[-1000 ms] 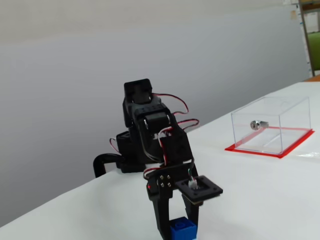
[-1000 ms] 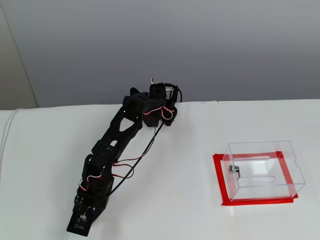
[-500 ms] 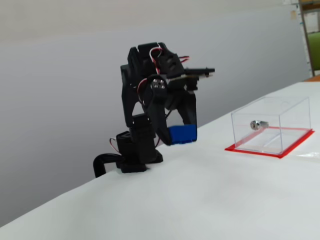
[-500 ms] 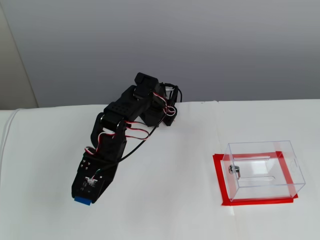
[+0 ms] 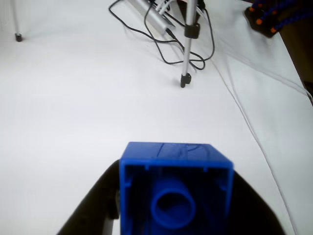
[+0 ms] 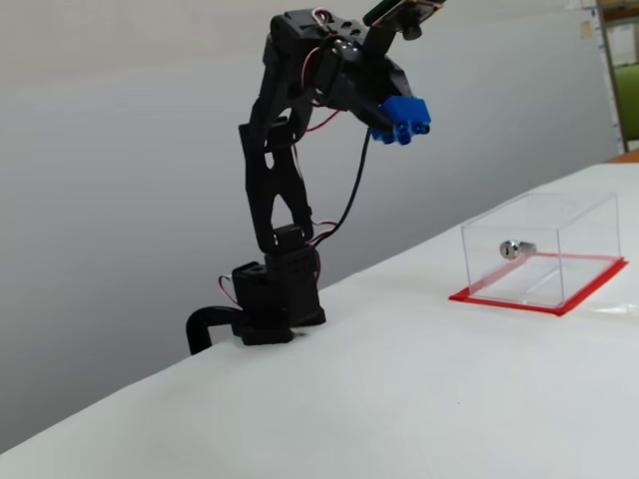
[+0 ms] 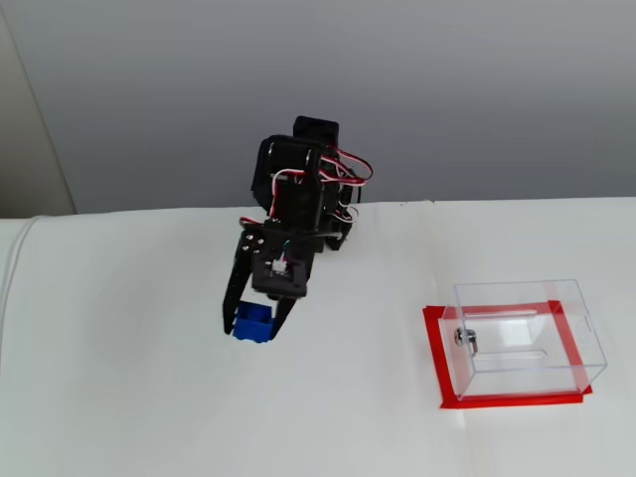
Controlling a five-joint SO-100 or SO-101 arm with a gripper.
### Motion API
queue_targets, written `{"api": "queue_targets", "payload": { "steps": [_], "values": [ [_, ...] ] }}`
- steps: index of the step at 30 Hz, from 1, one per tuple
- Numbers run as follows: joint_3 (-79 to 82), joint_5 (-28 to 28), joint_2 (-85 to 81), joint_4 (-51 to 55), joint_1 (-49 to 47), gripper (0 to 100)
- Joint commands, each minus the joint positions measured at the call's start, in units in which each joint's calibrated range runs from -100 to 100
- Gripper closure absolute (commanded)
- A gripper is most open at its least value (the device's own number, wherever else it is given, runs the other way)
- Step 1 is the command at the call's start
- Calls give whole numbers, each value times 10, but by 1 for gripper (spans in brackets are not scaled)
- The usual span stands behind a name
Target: Pick the blue lego brick and place it into the transparent box
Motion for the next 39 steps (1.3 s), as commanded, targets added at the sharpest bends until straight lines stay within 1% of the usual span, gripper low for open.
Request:
{"api": "queue_targets", "payload": {
  "steps": [1, 9, 14, 19, 24, 30, 35, 39],
  "values": [
    [-21, -3, -52, 25, -94, 85],
    [-21, -3, -70, 33, -338, 84],
    [-17, -3, -59, 32, -453, 84],
    [72, -3, -60, -8, -565, 84],
    [143, -3, -60, -26, -631, 84],
    [237, -5, -60, -99, -694, 84],
    [306, -29, -59, -141, -708, 84],
    [324, -32, -33, -173, -720, 84]
  ]
}}
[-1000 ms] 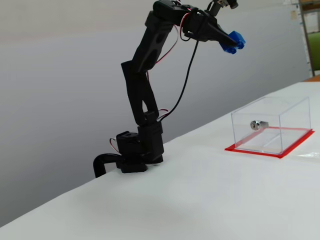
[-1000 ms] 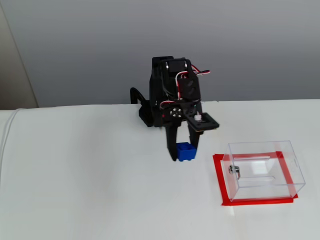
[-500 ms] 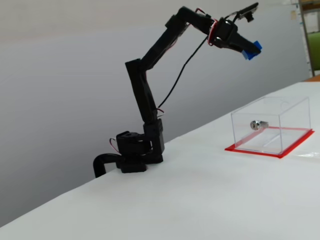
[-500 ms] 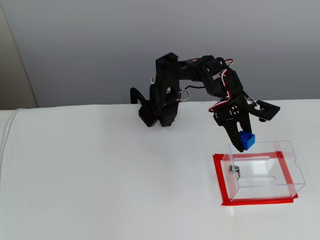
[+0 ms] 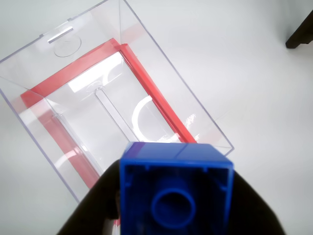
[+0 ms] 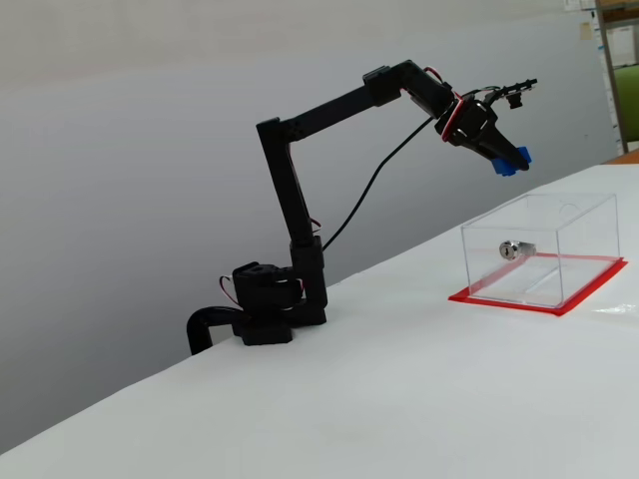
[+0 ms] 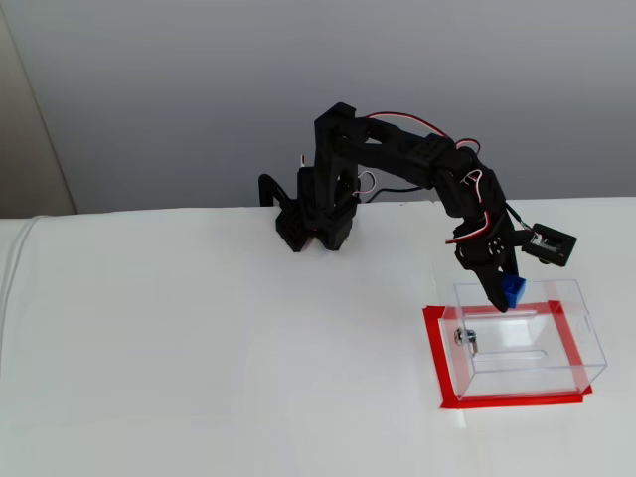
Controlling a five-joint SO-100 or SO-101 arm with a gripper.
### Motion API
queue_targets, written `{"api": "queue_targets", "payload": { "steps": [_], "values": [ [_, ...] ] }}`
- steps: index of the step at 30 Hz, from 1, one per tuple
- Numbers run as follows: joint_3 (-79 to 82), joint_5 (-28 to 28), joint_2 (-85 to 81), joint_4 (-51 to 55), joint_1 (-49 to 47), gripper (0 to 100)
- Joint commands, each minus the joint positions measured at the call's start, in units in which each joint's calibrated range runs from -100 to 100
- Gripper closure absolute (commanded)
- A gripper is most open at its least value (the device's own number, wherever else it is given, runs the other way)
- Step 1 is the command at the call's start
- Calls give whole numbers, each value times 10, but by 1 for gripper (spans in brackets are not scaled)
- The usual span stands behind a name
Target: Pick the blue lego brick and place it into the transparent box
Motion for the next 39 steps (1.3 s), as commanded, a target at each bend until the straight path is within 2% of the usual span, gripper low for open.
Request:
{"api": "queue_targets", "payload": {
  "steps": [1, 5, 16, 23, 29, 39],
  "values": [
    [-3, -4, 16, -26, -11, 84],
    [-5, -21, 57, -39, -13, 84],
    [-8, -22, 102, -108, -44, 84],
    [-8, -38, 108, -111, -45, 84],
    [-8, -38, 106, -111, -46, 69],
    [-5, -38, 99, -111, -47, 69]
  ]
}}
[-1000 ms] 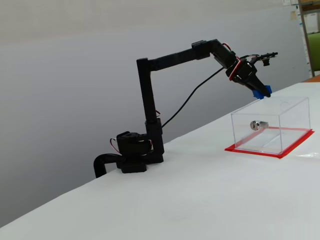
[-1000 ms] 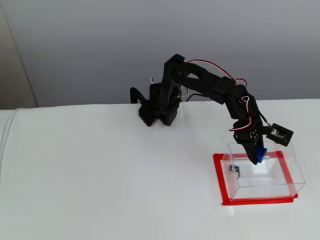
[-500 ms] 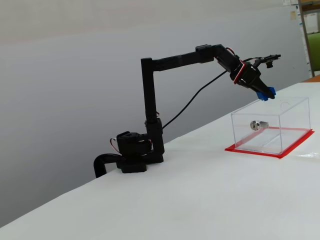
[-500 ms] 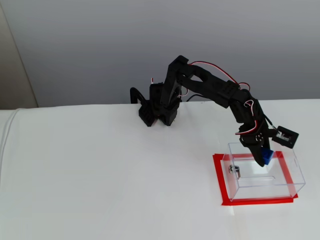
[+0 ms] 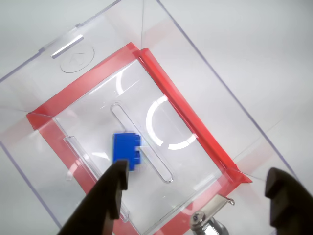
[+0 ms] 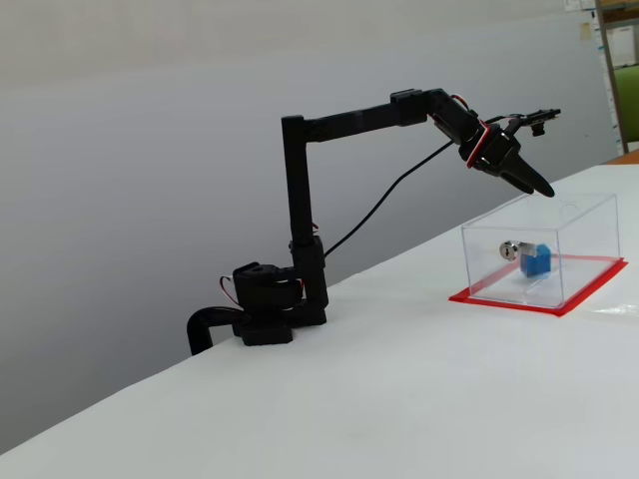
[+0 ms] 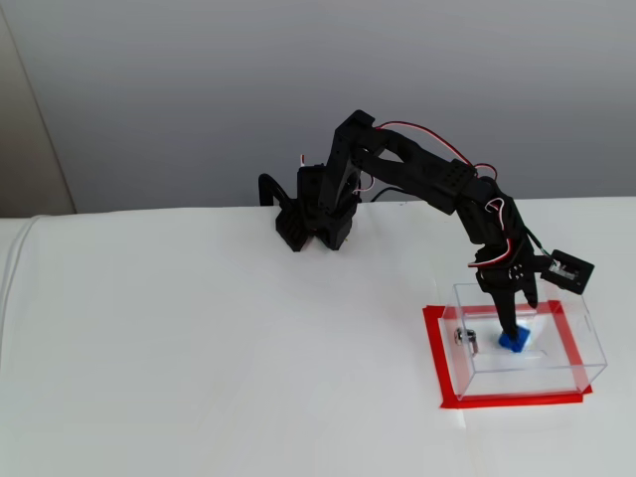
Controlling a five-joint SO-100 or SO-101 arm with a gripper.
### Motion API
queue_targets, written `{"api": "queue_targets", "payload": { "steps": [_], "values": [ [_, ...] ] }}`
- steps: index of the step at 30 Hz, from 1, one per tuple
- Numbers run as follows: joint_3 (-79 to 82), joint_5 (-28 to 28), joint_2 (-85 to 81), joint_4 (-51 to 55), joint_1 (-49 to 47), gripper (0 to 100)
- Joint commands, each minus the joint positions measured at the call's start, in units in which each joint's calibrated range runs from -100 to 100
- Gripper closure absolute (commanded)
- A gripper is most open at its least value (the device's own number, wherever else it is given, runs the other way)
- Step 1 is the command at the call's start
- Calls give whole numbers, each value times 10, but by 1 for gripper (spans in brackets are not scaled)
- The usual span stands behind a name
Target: Pick the blue lego brick and place it into the transparent box
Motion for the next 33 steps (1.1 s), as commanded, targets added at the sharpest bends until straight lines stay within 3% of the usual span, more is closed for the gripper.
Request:
{"api": "queue_targets", "payload": {
  "steps": [1, 10, 19, 33],
  "values": [
    [-7, -3, -14, -8, -3, 69],
    [-9, -3, -35, -4, 0, 70],
    [10, -2, -124, 2, 53, 98],
    [180, -3, -357, -8, 226, 98]
  ]
}}
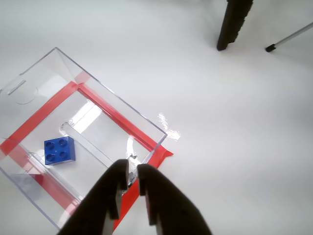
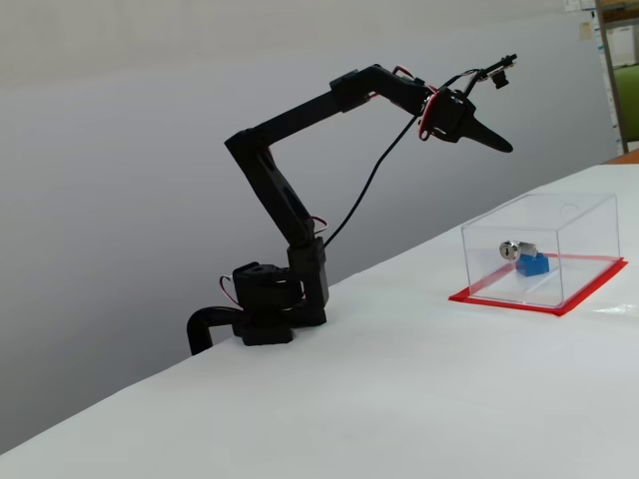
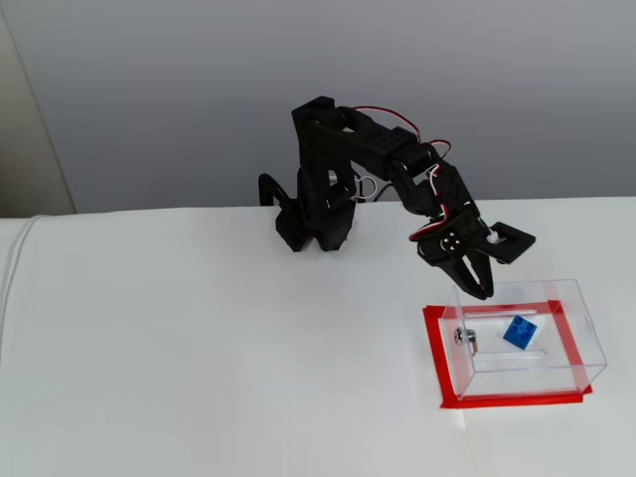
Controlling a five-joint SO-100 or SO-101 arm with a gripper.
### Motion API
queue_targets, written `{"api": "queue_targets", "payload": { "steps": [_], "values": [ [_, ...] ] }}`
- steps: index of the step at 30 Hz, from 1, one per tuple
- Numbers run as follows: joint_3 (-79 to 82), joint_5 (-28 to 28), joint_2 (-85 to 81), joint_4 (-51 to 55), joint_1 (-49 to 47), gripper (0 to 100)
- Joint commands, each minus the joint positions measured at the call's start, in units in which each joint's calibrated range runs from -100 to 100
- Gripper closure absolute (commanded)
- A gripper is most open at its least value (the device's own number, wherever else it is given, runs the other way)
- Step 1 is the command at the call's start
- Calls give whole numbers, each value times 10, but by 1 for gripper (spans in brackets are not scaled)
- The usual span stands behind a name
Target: Pick the blue lego brick and place it into the transparent box
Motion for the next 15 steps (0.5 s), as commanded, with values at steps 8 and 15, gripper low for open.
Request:
{"api": "queue_targets", "payload": {
  "steps": [8, 15],
  "values": [
    [92, -3, -163, -8, 155, 98],
    [233, -2, -276, -8, 260, 99]
  ]
}}
